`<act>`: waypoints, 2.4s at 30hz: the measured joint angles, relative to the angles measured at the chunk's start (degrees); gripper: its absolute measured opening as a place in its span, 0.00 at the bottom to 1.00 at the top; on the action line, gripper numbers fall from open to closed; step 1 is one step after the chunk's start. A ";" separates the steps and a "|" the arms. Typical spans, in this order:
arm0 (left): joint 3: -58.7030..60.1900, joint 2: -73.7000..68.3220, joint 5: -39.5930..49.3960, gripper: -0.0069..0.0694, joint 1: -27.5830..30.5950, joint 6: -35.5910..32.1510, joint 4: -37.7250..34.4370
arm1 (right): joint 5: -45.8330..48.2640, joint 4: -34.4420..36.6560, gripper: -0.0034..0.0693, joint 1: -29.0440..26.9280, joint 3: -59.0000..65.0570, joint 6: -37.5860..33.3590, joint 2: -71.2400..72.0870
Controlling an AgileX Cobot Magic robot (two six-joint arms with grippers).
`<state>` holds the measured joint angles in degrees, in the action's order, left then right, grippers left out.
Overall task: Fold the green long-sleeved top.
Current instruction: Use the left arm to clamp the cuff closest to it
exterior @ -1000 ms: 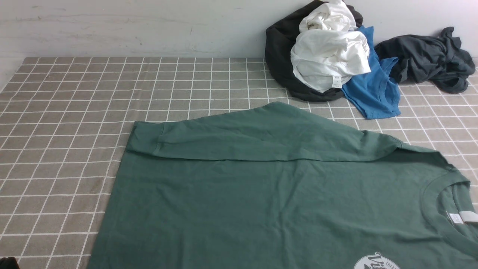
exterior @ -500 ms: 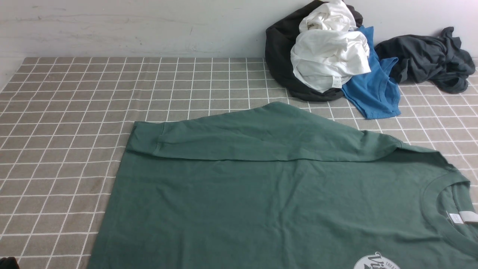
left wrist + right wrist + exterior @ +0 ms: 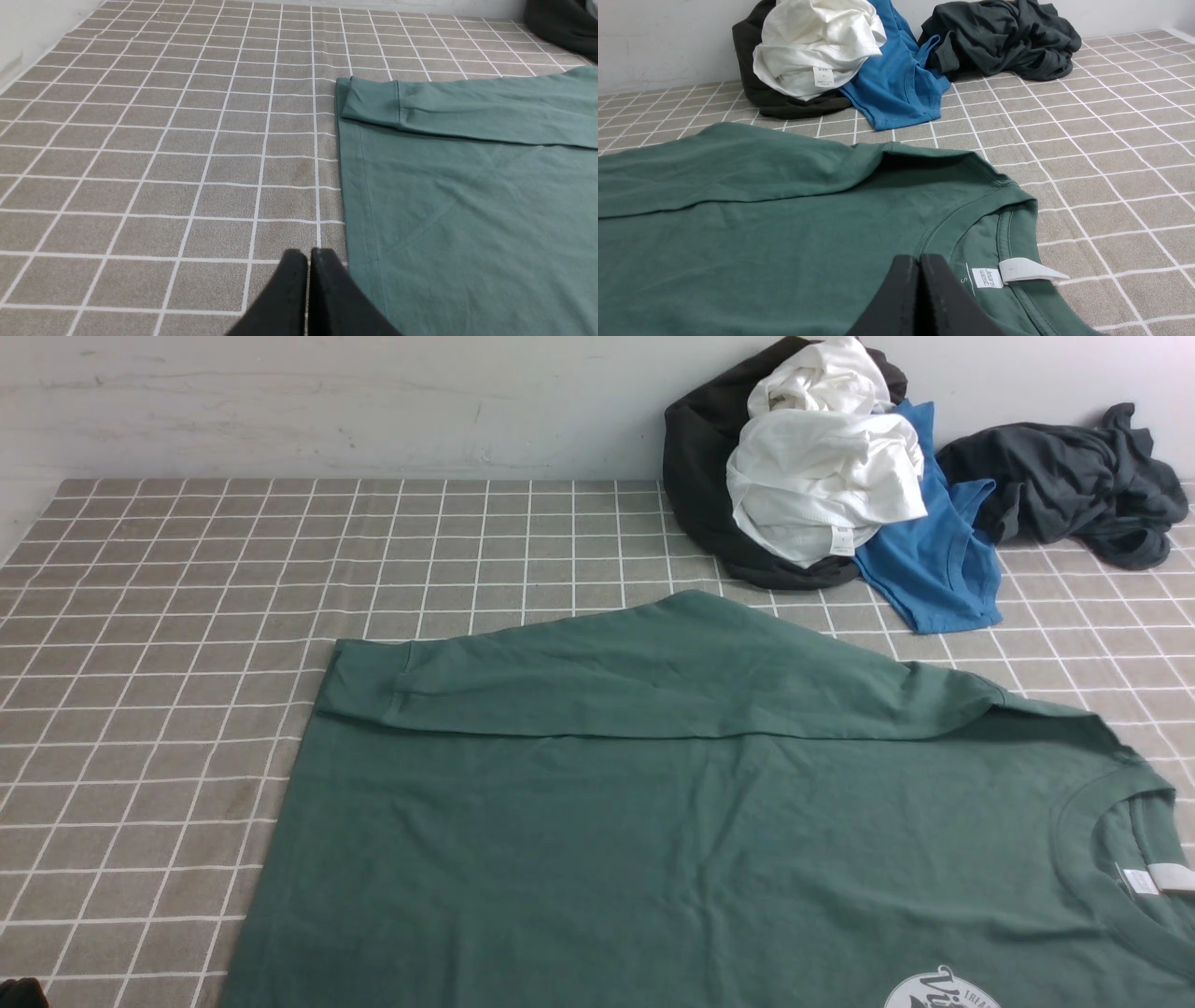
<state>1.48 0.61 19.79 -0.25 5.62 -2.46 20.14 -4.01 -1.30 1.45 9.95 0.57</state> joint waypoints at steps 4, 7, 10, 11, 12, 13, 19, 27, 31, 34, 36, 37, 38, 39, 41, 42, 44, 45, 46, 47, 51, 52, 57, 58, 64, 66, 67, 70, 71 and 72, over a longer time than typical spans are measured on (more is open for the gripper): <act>0.00 0.00 0.00 0.08 0.00 0.00 0.00 | 0.00 0.00 0.03 0.00 0.00 0.00 0.00; 0.00 0.00 0.00 0.08 0.00 0.00 0.00 | 0.00 0.00 0.03 0.00 0.00 0.00 0.00; 0.00 0.00 0.00 0.08 0.00 0.00 0.00 | 0.00 0.51 0.03 0.00 0.00 0.17 0.00; 0.00 0.00 0.00 0.08 0.00 0.00 -0.06 | 0.00 0.91 0.03 0.00 0.00 0.19 0.00; 0.00 0.00 0.00 0.08 0.00 0.00 -0.29 | 0.00 1.89 0.03 0.00 0.00 0.38 0.00; 0.00 0.00 0.00 0.08 0.00 0.00 -0.58 | 0.00 3.39 0.03 0.00 0.00 0.72 0.00; 0.06 0.00 -1.41 0.08 0.00 3.95 -13.27 | -0.44 19.51 0.03 0.00 0.07 5.64 0.00; 0.10 0.00 -3.51 0.08 0.00 11.44 -44.20 | -2.09 46.20 0.03 0.00 0.07 12.35 0.00; 0.10 0.00 -3.51 0.08 0.00 9.84 -46.25 | -2.39 45.19 0.03 0.00 0.07 8.87 0.00; -0.51 0.00 -2.97 0.08 0.00 6.28 -46.60 | -2.56 44.51 0.03 0.00 0.07 4.61 0.00; -1.80 0.00 -1.75 0.08 0.00 2.73 -46.36 | -2.00 44.27 0.03 0.00 -0.51 2.29 0.00; -3.36 0.00 -0.78 0.08 0.00 -0.38 -46.17 | -1.32 44.02 0.03 0.00 -1.09 0.89 0.00; -6.91 0.00 1.23 0.08 0.00 -6.53 -44.97 | -0.21 42.93 0.03 0.00 -3.60 -2.68 0.00; -9.20 -0.05 2.57 0.08 0.00 -9.98 -44.05 | 0.32 41.90 0.03 0.00 -5.28 -5.21 -0.30; -14.00 -1.85 6.10 0.08 0.00 -15.65 -41.20 | 1.49 39.51 0.03 0.00 -9.18 -8.78 -2.41; -18.80 -5.42 10.72 0.08 0.00 -18.86 -36.91 | 3.47 36.67 0.03 0.00 -13.53 -11.49 -6.54; -24.81 -12.74 18.01 0.08 0.00 -20.85 -30.24 | 7.02 31.88 0.03 0.00 -19.54 -15.28 -13.54; -27.90 -16.92 22.06 0.08 0.00 -21.66 -26.67 | 9.16 29.45 0.03 0.07 -22.70 -17.33 -17.37; -31.03 -20.34 25.25 0.08 0.00 -22.25 -23.84 | 11.00 27.16 0.03 0.23 -25.29 -19.30 -20.45; -32.83 -23.72 28.47 0.08 0.00 -22.78 -21.75 | 13.03 25.95 0.03 0.41 -27.21 -20.45 -23.53; -41.08 -38.92 41.99 0.09 -3.20 -26.18 -10.34 | 23.95 21.82 0.03 3.81 -37.91 -25.40 -37.38; -41.31 -39.57 42.46 0.09 -3.62 -26.31 -9.62 | 24.43 21.61 0.03 4.44 -38.21 -25.55 -37.98; -38.55 -51.05 44.85 0.19 -17.47 -27.54 -4.80 | 35.83 19.75 0.03 13.51 -40.51 -26.90 -50.25; -36.62 -53.85 43.18 0.26 -21.81 -27.40 -3.20 | 39.57 18.65 0.03 16.76 -40.51 -27.17 -53.49; -33.34 -63.24 35.72 0.61 -28.76 -19.26 2.46 | 42.63 16.24 0.03 24.15 -40.56 -27.47 -58.71; -33.34 -66.94 32.19 0.72 -29.12 -16.21 3.43 | 41.15 16.24 0.03 24.66 -40.56 -27.60 -58.97; -33.34 -67.92 31.49 0.74 -29.12 -15.92 3.71 | 40.49 16.24 0.03 24.65 -40.56 -27.65 -58.97; -33.34 -72.67 29.17 0.81 -29.12 -14.83 3.88 | 38.95 16.17 0.03 24.71 -40.56 -27.65 -58.97; -33.34 -74.36 28.62 0.82 -29.12 -14.73 3.61 | 38.86 16.17 0.03 24.72 -40.56 -27.65 -58.97; -33.34 -76.27 27.92 0.82 -29.12 -14.68 3.31 | 38.73 16.09 0.03 24.83 -40.56 -27.65 -58.97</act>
<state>-31.86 -75.67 47.70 -29.37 -9.07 0.84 58.87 12.08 23.54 -39.10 -17.70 -58.39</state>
